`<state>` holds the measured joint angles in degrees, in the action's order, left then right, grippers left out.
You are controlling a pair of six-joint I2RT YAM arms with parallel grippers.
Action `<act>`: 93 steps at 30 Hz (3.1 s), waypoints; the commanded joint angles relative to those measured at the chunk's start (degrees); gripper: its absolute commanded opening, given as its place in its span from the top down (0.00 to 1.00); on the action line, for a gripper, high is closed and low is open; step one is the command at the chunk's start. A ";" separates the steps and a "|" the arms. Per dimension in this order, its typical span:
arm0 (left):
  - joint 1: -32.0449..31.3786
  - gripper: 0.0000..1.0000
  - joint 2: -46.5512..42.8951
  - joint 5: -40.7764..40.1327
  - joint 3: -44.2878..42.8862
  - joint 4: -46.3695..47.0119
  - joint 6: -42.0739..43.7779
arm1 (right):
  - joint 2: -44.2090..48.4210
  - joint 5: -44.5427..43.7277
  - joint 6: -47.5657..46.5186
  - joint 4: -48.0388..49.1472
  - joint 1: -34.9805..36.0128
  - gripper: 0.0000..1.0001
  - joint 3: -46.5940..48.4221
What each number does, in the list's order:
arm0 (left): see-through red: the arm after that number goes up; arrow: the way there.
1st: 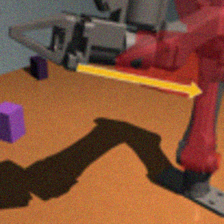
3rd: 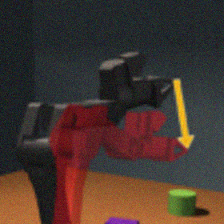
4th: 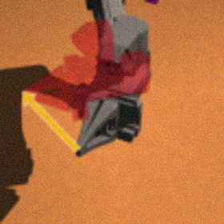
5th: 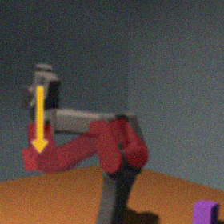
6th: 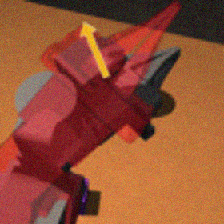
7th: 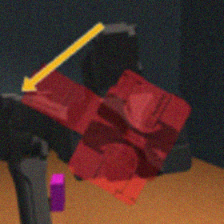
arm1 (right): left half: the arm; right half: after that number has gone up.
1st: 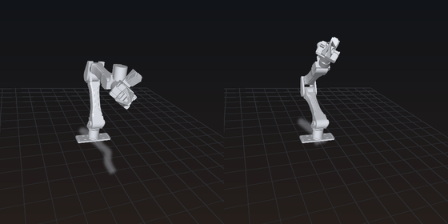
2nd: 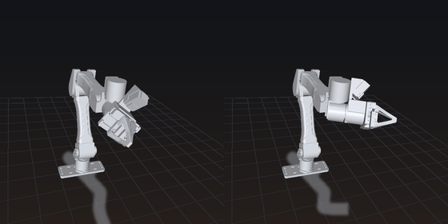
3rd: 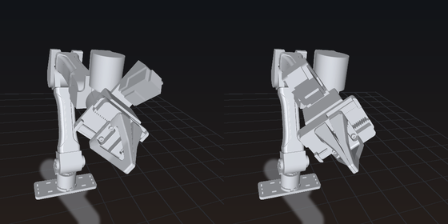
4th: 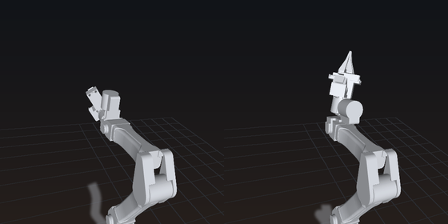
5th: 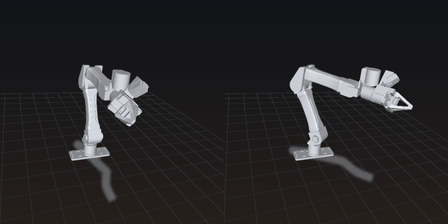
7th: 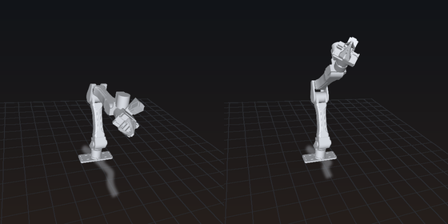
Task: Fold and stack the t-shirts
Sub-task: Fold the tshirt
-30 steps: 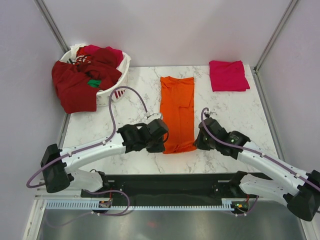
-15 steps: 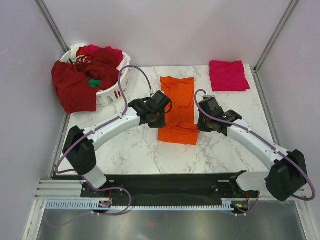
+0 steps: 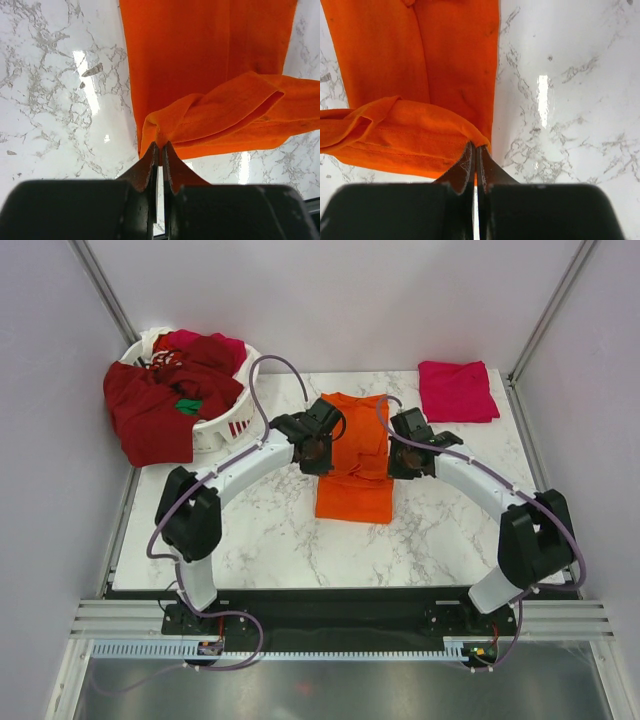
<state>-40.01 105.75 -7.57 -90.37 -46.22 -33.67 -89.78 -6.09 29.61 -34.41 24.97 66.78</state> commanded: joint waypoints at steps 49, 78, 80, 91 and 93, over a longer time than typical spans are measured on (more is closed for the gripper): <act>0.64 0.32 -1.60 7.31 19.78 13.87 -2.71 | -5.85 24.99 -2.01 20.88 -6.16 1.00 -23.26; -8.68 0.29 -25.16 8.70 33.67 17.37 -10.53 | 31.33 5.81 1.85 -2.69 -6.16 0.14 -25.55; -9.29 0.29 -24.55 10.03 36.73 23.34 -13.08 | 30.46 5.91 4.13 0.21 -6.16 0.17 -27.66; -13.51 0.16 -13.48 6.26 35.52 32.33 -16.42 | 23.17 9.94 10.91 12.43 -6.16 0.28 -35.93; -13.87 0.17 -12.42 5.64 35.61 32.59 -16.69 | 22.02 11.18 11.70 15.42 -6.16 0.33 -38.20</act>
<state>-53.23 92.16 0.43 -52.93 -16.95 -47.79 -66.22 2.96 38.94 -24.84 18.85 31.22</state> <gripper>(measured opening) 0.836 0.682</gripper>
